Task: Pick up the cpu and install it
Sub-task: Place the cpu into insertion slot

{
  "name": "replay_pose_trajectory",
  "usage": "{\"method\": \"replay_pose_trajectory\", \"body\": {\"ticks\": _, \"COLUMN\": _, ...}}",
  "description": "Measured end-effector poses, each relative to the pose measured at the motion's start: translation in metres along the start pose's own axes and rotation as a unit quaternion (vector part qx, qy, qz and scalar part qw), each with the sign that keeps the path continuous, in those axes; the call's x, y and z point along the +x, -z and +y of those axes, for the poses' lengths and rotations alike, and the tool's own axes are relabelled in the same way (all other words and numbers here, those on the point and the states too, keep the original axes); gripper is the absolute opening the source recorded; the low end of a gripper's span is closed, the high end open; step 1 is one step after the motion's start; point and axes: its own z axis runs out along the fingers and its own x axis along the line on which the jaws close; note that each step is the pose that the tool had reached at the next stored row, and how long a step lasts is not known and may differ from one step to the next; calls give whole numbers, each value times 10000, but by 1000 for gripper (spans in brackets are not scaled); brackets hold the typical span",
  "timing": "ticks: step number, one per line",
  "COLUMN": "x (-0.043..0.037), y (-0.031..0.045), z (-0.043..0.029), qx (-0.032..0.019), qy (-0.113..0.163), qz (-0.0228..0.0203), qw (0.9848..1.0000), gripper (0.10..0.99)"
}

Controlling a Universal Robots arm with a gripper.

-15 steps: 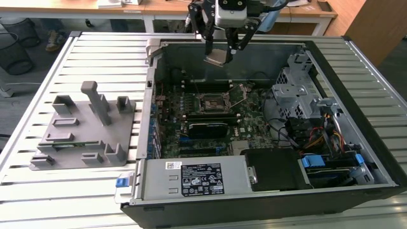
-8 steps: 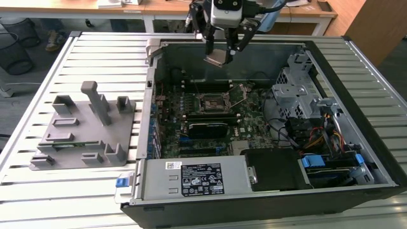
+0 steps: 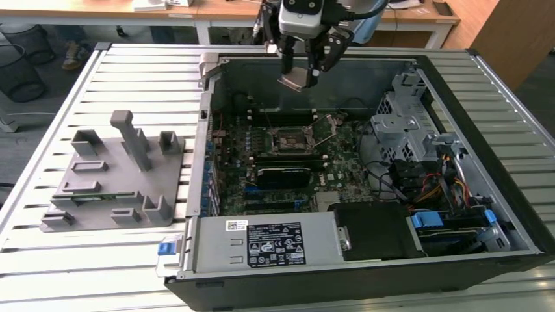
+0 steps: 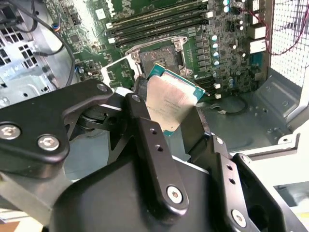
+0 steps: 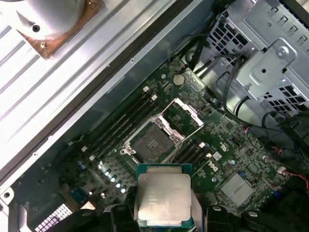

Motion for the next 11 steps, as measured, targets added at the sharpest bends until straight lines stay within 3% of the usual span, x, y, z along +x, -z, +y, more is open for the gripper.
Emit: {"method": "replay_pose_trajectory", "body": {"ticks": 11, "x": 0, "y": -9, "z": 0, "qx": -4, "qy": -606, "qz": -20, "qw": 9982, "gripper": 525}}
